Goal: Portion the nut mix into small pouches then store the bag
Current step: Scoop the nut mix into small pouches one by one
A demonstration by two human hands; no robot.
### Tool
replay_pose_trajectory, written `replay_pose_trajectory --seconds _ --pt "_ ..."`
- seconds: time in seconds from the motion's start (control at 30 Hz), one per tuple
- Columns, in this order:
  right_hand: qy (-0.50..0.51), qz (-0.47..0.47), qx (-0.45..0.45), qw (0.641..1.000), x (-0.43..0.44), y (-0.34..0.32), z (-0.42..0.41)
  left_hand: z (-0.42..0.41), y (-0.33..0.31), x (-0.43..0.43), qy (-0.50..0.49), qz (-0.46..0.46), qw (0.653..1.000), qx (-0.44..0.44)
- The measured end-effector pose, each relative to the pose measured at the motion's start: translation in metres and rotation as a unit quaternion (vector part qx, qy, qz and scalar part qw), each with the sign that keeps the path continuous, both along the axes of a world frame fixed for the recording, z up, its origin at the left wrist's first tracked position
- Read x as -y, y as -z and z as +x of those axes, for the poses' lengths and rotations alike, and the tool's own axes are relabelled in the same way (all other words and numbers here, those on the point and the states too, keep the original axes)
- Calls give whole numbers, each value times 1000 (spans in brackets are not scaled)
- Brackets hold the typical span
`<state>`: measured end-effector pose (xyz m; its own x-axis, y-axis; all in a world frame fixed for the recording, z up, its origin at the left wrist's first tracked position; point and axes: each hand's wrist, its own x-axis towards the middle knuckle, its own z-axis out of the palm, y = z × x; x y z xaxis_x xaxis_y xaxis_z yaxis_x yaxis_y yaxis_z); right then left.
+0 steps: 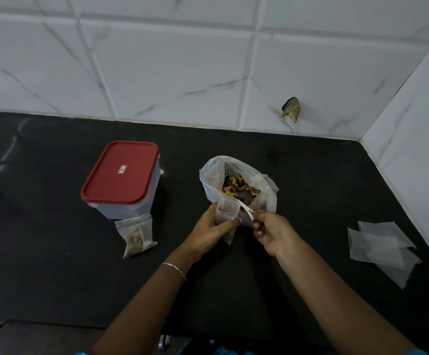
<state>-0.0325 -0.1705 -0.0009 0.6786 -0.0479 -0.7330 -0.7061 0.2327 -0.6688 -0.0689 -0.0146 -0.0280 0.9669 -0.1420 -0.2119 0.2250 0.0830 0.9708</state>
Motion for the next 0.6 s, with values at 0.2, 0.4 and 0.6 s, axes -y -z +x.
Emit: replay_pose_trajectory --seconds 0.2,0.4,0.6 --pt "5 -3 12 1000 2 -12 0 -9 -2 -10 -90 35 995 27" --pt "-19 -6 52 998 9 -36 1 -9 -10 -16 -128 31 990 57" --pt "-35 16 125 991 16 -74 -3 12 -25 -15 -105 73 989 74"
